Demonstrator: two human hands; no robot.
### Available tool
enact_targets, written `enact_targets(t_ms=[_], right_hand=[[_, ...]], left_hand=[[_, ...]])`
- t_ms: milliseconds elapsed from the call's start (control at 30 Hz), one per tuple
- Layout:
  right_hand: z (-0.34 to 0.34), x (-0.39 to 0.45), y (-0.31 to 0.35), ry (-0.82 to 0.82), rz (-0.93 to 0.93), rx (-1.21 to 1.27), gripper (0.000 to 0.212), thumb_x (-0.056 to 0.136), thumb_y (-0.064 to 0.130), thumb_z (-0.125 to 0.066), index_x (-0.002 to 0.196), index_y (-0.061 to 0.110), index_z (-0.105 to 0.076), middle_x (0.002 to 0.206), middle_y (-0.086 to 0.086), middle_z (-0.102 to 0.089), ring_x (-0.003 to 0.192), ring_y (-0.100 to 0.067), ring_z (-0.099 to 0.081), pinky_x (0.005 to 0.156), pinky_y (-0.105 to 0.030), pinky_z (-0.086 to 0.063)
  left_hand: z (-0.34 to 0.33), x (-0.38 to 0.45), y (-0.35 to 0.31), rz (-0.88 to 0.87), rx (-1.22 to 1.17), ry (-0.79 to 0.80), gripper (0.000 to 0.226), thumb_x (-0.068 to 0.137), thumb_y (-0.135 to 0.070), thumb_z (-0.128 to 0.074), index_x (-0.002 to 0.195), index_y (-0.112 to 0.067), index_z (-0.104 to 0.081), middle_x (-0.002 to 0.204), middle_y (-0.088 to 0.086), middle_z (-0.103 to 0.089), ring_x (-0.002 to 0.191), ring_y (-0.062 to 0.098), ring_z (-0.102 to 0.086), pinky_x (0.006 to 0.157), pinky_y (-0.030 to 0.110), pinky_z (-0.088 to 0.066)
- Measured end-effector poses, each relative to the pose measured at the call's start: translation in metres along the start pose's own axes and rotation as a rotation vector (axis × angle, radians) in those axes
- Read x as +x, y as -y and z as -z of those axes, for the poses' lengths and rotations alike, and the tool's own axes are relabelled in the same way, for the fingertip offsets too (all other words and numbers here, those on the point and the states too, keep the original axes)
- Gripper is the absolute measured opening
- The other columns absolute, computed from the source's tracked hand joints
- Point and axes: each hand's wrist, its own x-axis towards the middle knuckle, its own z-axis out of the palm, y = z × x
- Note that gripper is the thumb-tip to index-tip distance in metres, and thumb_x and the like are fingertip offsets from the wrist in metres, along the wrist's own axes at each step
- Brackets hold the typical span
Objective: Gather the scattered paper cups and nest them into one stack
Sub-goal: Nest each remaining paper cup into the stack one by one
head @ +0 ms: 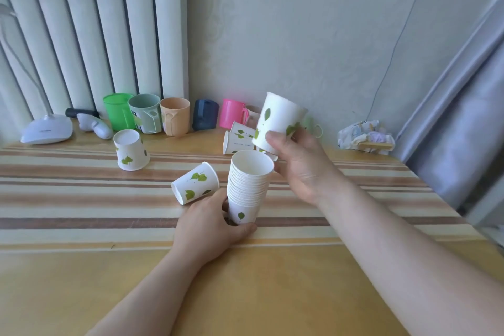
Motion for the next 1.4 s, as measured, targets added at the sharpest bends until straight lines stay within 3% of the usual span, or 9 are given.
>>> enact_targets(t_ms=[167,300,467,600,700,900,1033,1300,1400], right_hand=[[-0.018,-0.022,-0.017,0.035,0.057,-0.187,0.064,0.079,0.012,-0.087,0.139,0.015,-0.064,0.138,-0.017,-0.073,0.133,-0.037,-0.067,0.115,-0.060,-0.052],[-0.015,-0.036,-0.033,0.041,0.008,-0.222,0.067,0.078,0.016,-0.088,0.140,0.025,-0.064,0.141,-0.011,-0.072,0.132,-0.034,-0.068,0.115,-0.062,-0.052],[0.015,-0.035,-0.036,0.165,-0.009,-0.314,0.087,0.074,0.003,-0.073,0.153,0.033,-0.055,0.150,-0.004,-0.064,0.121,-0.022,-0.066,0.086,-0.036,-0.059],[0.043,0.005,-0.045,-0.168,-0.116,-0.448,0.065,0.082,-0.009,-0.060,0.129,0.035,-0.066,0.125,-0.008,-0.067,0.094,-0.017,-0.061,0.069,-0.028,-0.047],[0.054,0.048,-0.054,-0.375,-0.189,-0.563,0.049,0.091,0.008,-0.071,0.138,0.022,-0.064,0.118,-0.002,-0.067,0.088,-0.011,-0.063,0.075,-0.031,-0.050],[0.035,0.118,-0.084,-0.455,-0.306,-0.517,0.078,0.085,0.043,-0.076,0.153,0.017,-0.048,0.136,-0.001,-0.065,0.115,-0.026,-0.066,0.103,-0.040,-0.056],[0.044,0.152,-0.123,-0.525,-0.357,-0.565,0.095,0.065,0.069,-0.065,0.148,0.024,-0.049,0.132,-0.006,-0.070,0.115,-0.038,-0.069,0.102,-0.051,-0.059],[0.038,0.117,-0.112,-0.524,-0.326,-0.713,0.059,0.072,0.050,-0.084,0.122,0.025,-0.063,0.110,0.002,-0.073,0.103,-0.027,-0.070,0.076,-0.033,-0.055],[0.043,0.090,-0.112,-0.499,-0.298,-0.800,0.069,0.062,0.053,-0.087,0.124,0.033,-0.063,0.112,0.010,-0.075,0.106,-0.022,-0.070,0.085,-0.034,-0.060]], left_hand=[[0.001,-0.003,0.001,-0.005,-0.019,-0.012,0.056,0.063,-0.076,-0.077,0.100,-0.038,-0.057,0.089,-0.023,-0.070,0.091,-0.001,-0.067,0.074,0.036,-0.059],[0.000,-0.005,0.001,-0.029,-0.016,-0.028,0.059,0.064,-0.076,-0.076,0.104,-0.038,-0.056,0.088,-0.021,-0.069,0.089,0.003,-0.067,0.073,0.038,-0.059],[-0.002,0.000,0.006,-0.033,-0.007,0.012,0.069,0.062,-0.090,-0.067,0.109,-0.040,-0.059,0.100,-0.021,-0.069,0.098,0.005,-0.066,0.080,0.038,-0.057],[-0.005,0.004,0.008,-0.039,-0.008,-0.009,0.056,0.073,-0.081,-0.073,0.103,-0.036,-0.060,0.097,-0.020,-0.065,0.097,0.007,-0.059,0.077,0.034,-0.051],[-0.007,0.001,0.004,-0.034,-0.003,-0.066,0.048,0.078,-0.074,-0.073,0.101,-0.035,-0.058,0.093,-0.019,-0.064,0.093,0.007,-0.058,0.074,0.032,-0.049],[-0.009,0.003,0.006,0.012,-0.055,-0.139,0.042,0.081,-0.064,-0.076,0.094,-0.033,-0.051,0.086,-0.018,-0.060,0.088,0.009,-0.057,0.069,0.031,-0.040],[-0.012,0.004,0.008,0.008,-0.057,-0.145,0.041,0.081,-0.065,-0.075,0.093,-0.034,-0.050,0.087,-0.019,-0.059,0.089,0.008,-0.056,0.071,0.031,-0.039],[-0.010,0.005,0.009,0.001,-0.055,-0.136,0.042,0.082,-0.065,-0.074,0.097,-0.033,-0.052,0.088,-0.018,-0.060,0.088,0.010,-0.056,0.071,0.033,-0.039],[-0.010,0.004,0.009,-0.001,-0.060,-0.131,0.043,0.081,-0.066,-0.074,0.099,-0.033,-0.053,0.091,-0.017,-0.062,0.090,0.011,-0.058,0.072,0.034,-0.044]])
